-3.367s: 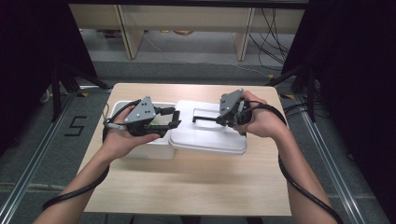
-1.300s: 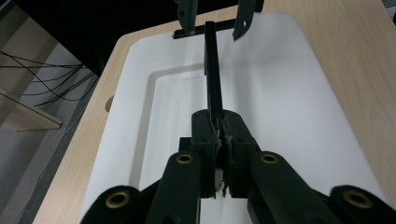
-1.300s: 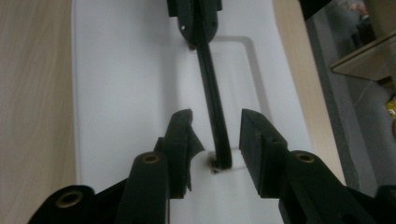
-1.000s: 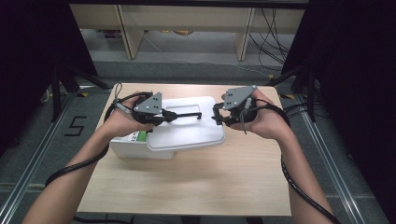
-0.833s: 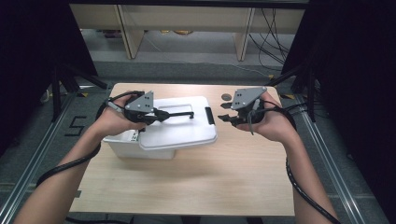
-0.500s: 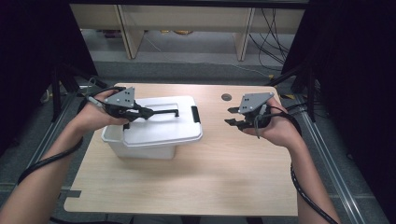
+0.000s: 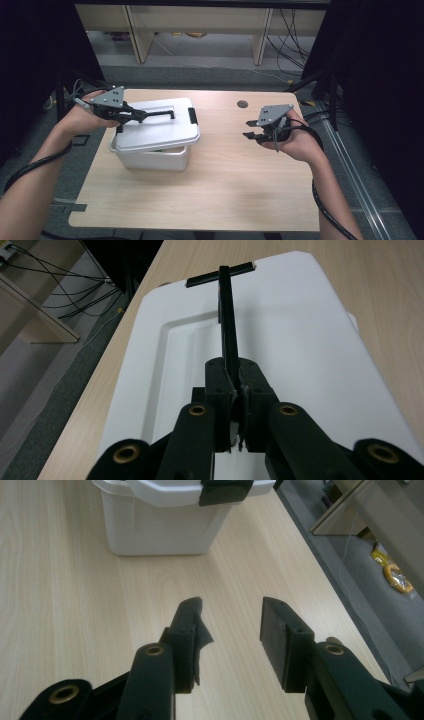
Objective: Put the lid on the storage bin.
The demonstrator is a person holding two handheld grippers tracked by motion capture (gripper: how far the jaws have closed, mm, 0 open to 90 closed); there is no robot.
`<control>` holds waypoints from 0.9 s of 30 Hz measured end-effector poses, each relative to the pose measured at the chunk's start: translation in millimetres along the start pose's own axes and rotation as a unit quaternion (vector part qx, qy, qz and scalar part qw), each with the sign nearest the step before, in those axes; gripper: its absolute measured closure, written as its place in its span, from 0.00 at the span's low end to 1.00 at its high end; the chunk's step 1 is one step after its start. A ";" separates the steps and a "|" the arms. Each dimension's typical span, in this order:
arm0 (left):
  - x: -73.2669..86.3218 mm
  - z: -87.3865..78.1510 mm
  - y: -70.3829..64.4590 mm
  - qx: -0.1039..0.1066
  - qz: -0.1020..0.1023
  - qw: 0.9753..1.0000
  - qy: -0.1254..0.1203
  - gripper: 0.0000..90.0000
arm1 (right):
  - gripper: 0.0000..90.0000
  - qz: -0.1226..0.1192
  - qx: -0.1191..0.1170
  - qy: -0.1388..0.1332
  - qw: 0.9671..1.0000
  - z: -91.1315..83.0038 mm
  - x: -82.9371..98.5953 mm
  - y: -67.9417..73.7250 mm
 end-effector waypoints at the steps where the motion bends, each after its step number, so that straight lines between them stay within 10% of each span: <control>1: 0.0 0.0 0.0 0.000 0.000 1.000 0.000 0.94 | 0.68 0.000 0.000 0.000 1.000 0.0 0.0 0.0; 19: 24.7 -8.0 2.8 0.015 -0.048 0.998 -0.026 0.93 | 0.68 0.011 -0.008 0.014 1.000 11.1 9.1 6.6; 27: 15.1 -26.8 0.2 -0.064 -0.095 0.992 -0.046 0.49 | 0.67 0.014 -0.009 0.015 1.000 11.4 13.6 8.9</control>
Point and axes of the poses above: each handheld gripper's, and its own axes: z roughly forward along the jaws, x roughly out of its underside, y roughly to its left, the point moved 5 cm from there along z, roughly forward along the jaws, and after that the axes turned 12 degrees about -y, right-handed, at the moved point
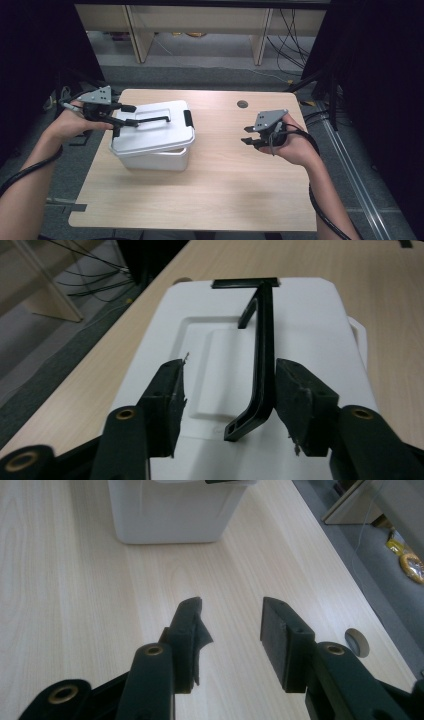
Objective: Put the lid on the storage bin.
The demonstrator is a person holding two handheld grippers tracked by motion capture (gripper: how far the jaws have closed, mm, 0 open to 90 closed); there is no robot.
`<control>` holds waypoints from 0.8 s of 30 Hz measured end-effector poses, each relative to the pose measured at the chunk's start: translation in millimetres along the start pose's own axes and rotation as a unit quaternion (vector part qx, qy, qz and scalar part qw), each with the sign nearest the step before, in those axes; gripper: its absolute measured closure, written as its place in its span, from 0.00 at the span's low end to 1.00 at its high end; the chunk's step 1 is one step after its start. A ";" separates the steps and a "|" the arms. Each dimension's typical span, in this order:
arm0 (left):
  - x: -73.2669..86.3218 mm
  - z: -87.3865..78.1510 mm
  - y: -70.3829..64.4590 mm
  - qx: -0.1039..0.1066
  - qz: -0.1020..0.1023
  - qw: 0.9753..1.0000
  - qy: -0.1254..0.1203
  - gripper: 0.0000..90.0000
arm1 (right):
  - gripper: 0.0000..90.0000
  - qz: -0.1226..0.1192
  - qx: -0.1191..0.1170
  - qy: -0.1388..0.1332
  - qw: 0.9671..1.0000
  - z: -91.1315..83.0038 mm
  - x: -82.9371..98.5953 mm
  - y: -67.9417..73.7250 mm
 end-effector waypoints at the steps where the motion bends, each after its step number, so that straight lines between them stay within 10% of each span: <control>1: 0.0 0.0 0.0 0.000 0.000 1.000 0.000 0.46 | 0.67 0.000 0.001 -0.001 1.000 0.2 1.0 0.4; 5: -14.8 -29.6 -17.0 -0.048 0.008 0.997 -0.063 0.44 | 0.67 0.005 -0.005 -0.002 1.000 1.2 6.7 4.9; 8: -23.2 -48.6 -58.9 -0.089 -0.030 0.987 -0.131 0.67 | 0.72 0.014 0.003 -0.011 1.000 0.5 10.7 5.5; 11: -15.0 -45.5 -96.7 -0.084 -0.025 0.988 -0.129 0.90 | 0.86 0.031 0.014 -0.019 0.999 0.1 11.3 4.4; 14: 14.2 -39.4 -132.6 -0.151 -0.054 0.980 -0.114 1.00 | 1.00 0.071 0.031 -0.019 0.997 11.2 9.4 7.1; 17: 39.0 -44.1 -148.7 -0.199 -0.089 0.968 -0.125 1.00 | 1.00 0.075 0.018 -0.008 0.997 29.6 7.6 17.0; 18: 39.0 -44.1 -148.7 -0.199 -0.089 0.968 -0.125 1.00 | 1.00 0.074 0.013 -0.004 0.997 36.6 6.5 19.0; 19: 49.1 -48.6 -152.7 -0.231 -0.092 0.962 -0.108 1.00 | 1.00 0.078 0.011 -0.007 0.997 45.9 4.4 21.8; 20: 61.2 -56.8 -155.9 -0.277 -0.105 0.951 -0.089 1.00 | 1.00 0.085 0.012 -0.005 0.996 52.4 2.7 23.8; 21: 61.2 -56.8 -155.9 -0.277 -0.105 0.951 -0.089 1.00 | 1.00 0.097 0.017 -0.004 0.995 56.6 1.4 25.1; 22: 71.0 -65.9 -154.3 -0.317 -0.125 0.936 -0.085 1.00 | 1.00 0.097 0.018 -0.005 0.995 64.4 -1.5 24.7; 24: 78.8 -68.8 -151.3 -0.337 -0.130 0.930 -0.068 1.00 | 1.00 0.111 0.024 -0.001 0.994 73.8 -6.5 25.3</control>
Point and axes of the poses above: each handheld gripper's, and its own axes: z roughly forward along the jaws, x roughly out of its underside, y roughly to its left, the point moved 5 cm from there along z, roughly forward along the jaws, and after that the axes turned 12 degrees about -y, right-handed, at the moved point
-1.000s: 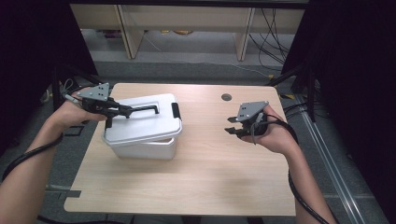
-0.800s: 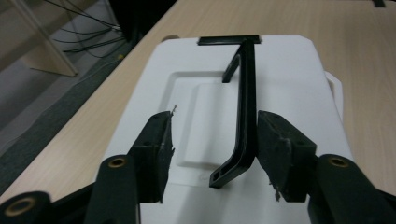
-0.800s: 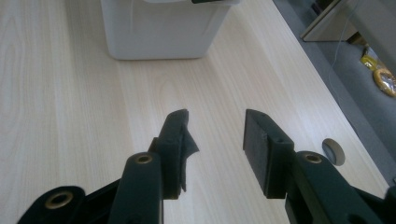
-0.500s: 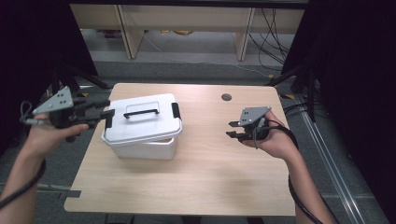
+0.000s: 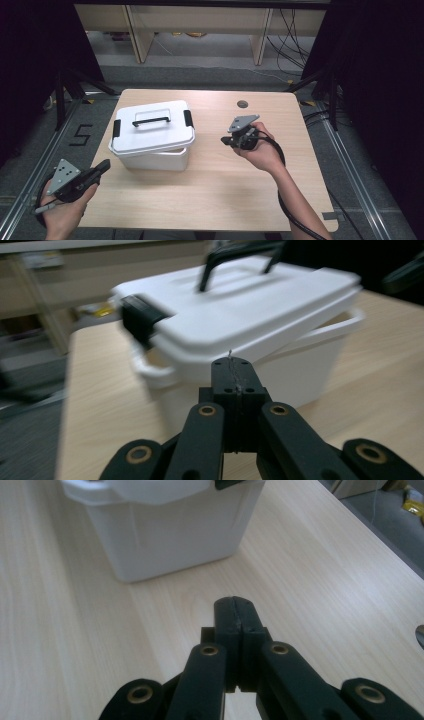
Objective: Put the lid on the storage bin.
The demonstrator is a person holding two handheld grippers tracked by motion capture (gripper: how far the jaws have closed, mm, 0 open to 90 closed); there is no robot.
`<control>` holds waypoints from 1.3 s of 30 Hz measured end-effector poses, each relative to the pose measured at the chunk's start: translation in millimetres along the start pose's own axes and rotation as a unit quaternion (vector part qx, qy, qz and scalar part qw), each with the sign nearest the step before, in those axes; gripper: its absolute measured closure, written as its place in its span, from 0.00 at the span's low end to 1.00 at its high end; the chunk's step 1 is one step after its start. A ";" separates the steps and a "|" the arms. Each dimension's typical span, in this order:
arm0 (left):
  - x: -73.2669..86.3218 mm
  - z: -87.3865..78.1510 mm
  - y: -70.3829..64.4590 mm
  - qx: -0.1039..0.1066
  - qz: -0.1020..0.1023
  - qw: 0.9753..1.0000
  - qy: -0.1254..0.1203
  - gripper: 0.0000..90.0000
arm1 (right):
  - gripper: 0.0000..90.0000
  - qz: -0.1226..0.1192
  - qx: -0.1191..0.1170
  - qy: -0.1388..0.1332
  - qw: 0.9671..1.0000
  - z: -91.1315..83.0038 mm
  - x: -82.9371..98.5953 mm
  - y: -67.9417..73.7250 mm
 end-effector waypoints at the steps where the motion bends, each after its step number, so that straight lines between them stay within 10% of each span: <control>1: 1.9 1.5 0.1 -0.002 -0.006 1.000 0.002 1.00 | 1.00 0.003 0.005 -0.005 1.000 4.9 -2.8 0.0; 11: 2.3 23.6 35.3 -0.088 -0.038 0.995 -0.005 0.99 | 1.00 0.017 -0.004 0.013 1.000 45.2 -23.4 12.7; 19: -12.9 52.3 58.5 -0.050 -0.042 0.998 0.026 1.00 | 1.00 0.000 -0.005 0.030 1.000 57.0 -33.3 22.1; 29: -11.9 74.1 56.4 0.006 -0.043 0.997 0.059 1.00 | 1.00 0.012 -0.001 0.027 1.000 55.4 -35.9 22.3; 39: -13.4 80.0 61.8 0.010 -0.042 0.996 0.079 1.00 | 1.00 -0.003 -0.017 0.027 0.999 55.5 -41.3 33.3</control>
Point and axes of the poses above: each handheld gripper's, and its own axes: z roughly forward along the jaws, x roughly out of its underside, y roughly to its left, the point moved 5 cm from there along z, roughly forward along the jaws, and after that the axes turned 12 degrees about -y, right-handed, at the moved point
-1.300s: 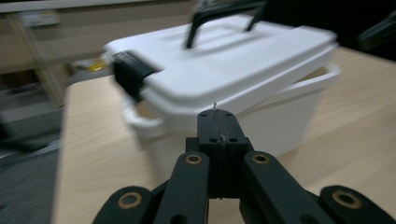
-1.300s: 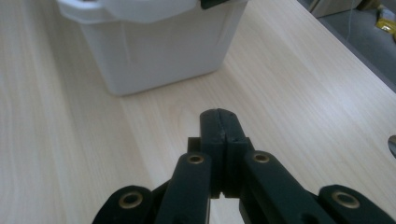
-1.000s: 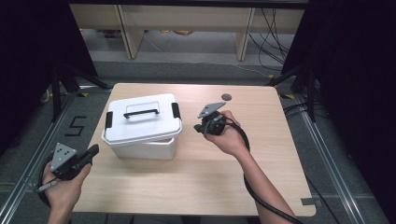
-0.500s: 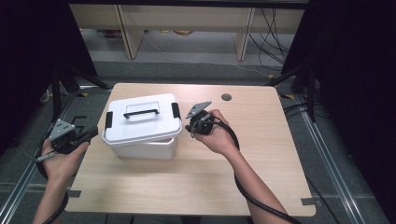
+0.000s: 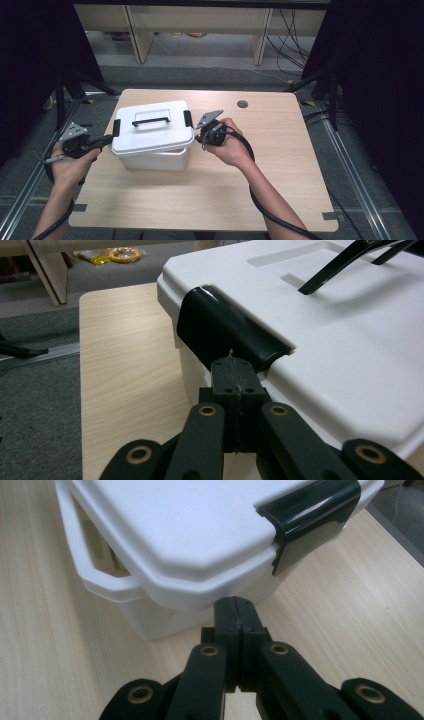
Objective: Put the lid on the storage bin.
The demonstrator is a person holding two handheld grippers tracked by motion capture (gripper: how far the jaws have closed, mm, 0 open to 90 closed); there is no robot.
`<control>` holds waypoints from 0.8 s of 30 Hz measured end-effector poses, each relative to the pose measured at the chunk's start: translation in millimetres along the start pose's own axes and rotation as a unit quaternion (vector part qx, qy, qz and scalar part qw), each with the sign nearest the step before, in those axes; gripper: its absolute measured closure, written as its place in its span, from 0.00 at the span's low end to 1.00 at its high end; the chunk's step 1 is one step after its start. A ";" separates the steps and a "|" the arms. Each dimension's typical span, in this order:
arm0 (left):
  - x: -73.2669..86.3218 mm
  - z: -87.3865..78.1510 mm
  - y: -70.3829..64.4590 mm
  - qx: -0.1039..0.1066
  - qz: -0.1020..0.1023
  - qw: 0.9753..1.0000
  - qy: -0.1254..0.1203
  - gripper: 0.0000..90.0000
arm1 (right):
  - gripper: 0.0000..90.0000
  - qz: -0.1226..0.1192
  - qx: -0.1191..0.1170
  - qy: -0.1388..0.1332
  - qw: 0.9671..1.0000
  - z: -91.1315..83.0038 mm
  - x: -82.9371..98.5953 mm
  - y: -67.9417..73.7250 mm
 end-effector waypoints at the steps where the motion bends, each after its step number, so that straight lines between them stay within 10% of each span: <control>1: -0.5 0.1 1.3 -0.001 0.000 1.000 0.000 1.00 | 1.00 -0.001 -0.004 0.000 1.000 -0.1 -0.2 1.3; 24: -15.7 24.8 20.4 -0.014 0.041 0.998 0.038 1.00 | 1.00 -0.040 -0.029 0.017 0.999 0.1 -6.3 35.6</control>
Point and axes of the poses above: each handheld gripper's, and its own axes: z roughly forward along the jaws, x roughly out of its underside, y roughly to its left, the point moved 5 cm from there along z, roughly forward along the jaws, and after that the axes turned 12 degrees about -y, right-handed, at the moved point
